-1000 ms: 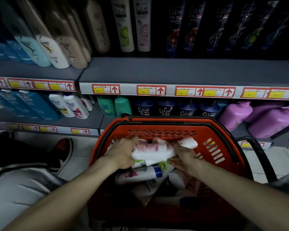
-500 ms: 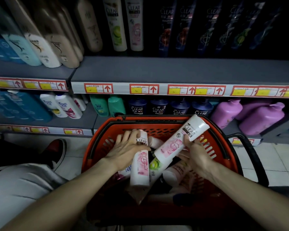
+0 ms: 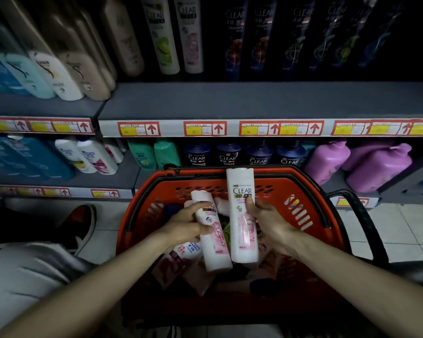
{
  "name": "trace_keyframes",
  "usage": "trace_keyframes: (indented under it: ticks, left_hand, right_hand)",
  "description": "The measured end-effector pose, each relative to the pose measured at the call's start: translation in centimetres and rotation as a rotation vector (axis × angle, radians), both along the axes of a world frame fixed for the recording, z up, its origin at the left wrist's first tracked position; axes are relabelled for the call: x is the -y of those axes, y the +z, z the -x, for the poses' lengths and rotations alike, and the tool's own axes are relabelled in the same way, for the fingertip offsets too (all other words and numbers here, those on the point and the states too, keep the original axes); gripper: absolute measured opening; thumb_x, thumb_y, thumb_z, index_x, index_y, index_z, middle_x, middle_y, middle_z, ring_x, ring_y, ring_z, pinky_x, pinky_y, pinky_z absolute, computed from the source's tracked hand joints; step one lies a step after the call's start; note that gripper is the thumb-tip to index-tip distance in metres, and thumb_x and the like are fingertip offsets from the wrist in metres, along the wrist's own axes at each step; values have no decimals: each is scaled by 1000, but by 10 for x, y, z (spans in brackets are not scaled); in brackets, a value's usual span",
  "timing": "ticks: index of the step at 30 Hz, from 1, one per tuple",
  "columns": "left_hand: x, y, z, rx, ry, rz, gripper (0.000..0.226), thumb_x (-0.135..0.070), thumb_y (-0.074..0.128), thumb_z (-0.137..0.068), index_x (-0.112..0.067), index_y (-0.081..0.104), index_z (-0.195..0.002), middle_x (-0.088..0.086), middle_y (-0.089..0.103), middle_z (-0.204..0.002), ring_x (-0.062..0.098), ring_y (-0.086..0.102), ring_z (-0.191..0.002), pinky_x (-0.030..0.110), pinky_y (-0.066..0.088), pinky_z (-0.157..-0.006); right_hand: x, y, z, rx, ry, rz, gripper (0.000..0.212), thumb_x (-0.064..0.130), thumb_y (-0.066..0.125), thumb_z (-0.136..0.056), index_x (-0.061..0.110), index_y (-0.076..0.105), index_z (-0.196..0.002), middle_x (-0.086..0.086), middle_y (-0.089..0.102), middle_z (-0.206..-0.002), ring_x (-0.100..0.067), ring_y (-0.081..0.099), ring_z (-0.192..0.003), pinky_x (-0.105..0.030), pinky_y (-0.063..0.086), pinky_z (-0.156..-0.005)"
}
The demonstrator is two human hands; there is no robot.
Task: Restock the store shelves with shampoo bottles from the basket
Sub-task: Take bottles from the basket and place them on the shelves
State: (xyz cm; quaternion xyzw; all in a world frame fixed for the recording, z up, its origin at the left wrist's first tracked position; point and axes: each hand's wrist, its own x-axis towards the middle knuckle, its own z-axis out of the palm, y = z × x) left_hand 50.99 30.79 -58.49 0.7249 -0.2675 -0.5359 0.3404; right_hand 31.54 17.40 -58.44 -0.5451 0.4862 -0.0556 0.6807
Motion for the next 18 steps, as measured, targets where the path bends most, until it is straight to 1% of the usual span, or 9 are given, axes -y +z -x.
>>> trace_keyframes:
  ticks: [1, 3, 5, 7, 9, 12, 14, 16, 18]
  left_hand:
    - [0, -1, 2, -22, 28, 8, 69, -5, 80, -86, -42, 56, -139, -3, 72, -114, 15, 71, -108, 37, 63, -88]
    - [1, -1, 4, -63, 78, 27, 72, 4, 77, -85, -39, 55, -138, 3, 73, -115, 14, 73, -104, 29, 64, -73]
    - [2, 0, 5, -79, 119, 45, 78, 10, 74, -83, -39, 49, -138, 8, 72, -118, 17, 72, -103, 24, 61, -63]
    - [0, 0, 6, -83, 166, 61, 82, 14, 73, -81, -37, 41, -137, 13, 72, -117, 21, 73, -102, 28, 62, -63]
    - [-1, -3, 6, -86, 218, 62, 82, 15, 74, -79, -35, 37, -131, 12, 72, -117, 23, 74, -102, 32, 63, -65]
    - [0, -4, 5, -161, 291, 25, 77, 18, 73, -76, -37, 43, -119, 5, 74, -115, 22, 73, -105, 34, 62, -66]
    - [0, -3, 4, -204, 265, -9, 72, 19, 71, -76, -33, 52, -122, 0, 79, -108, 19, 75, -100, 35, 61, -70]
    - [0, -1, 4, -224, 185, -37, 64, 19, 70, -78, -27, 61, -122, -4, 80, -104, 14, 77, -96, 33, 60, -73]
    - [-1, 1, 7, -222, 159, -48, 58, 19, 70, -79, -24, 66, -119, -5, 81, -103, 15, 76, -100, 30, 60, -71]
  right_hand:
    - [-1, 0, 0, -32, 18, 17, 55, 61, 48, -100, 25, 60, -140, -1, 73, -123, -28, 66, -119, -59, 47, -108]
    - [-2, -2, 0, -71, 34, 21, 62, 65, 49, -96, 26, 56, -143, -1, 72, -123, -31, 67, -119, -60, 48, -107]
    - [-5, -5, 1, -99, 51, 18, 61, 66, 48, -96, 28, 56, -142, -3, 71, -127, -29, 67, -119, -60, 50, -104]
    - [-10, -9, 2, -138, 99, 54, 58, 65, 42, -99, 28, 57, -141, -3, 67, -136, -30, 62, -126, -60, 48, -105]
    - [-15, -13, 3, -198, 111, 62, 56, 67, 39, -100, 30, 58, -138, -3, 67, -134, -35, 62, -123, -60, 53, -99]
    - [-16, -17, 5, -217, 92, 47, 49, 64, 38, -103, 34, 61, -134, -4, 72, -123, -37, 68, -111, -62, 57, -91]
    - [-11, -16, 3, -158, 28, 1, 43, 58, 42, -104, 32, 66, -128, -4, 75, -113, -33, 73, -102, -63, 58, -87]
    - [-8, -15, 3, -136, 21, -60, 48, 63, 50, -99, 29, 67, -128, -1, 73, -118, -30, 71, -107, -59, 58, -91]
    - [-8, -14, 2, -120, 120, -71, 51, 61, 64, -92, 27, 64, -131, 4, 70, -128, -24, 63, -121, -55, 50, -105]
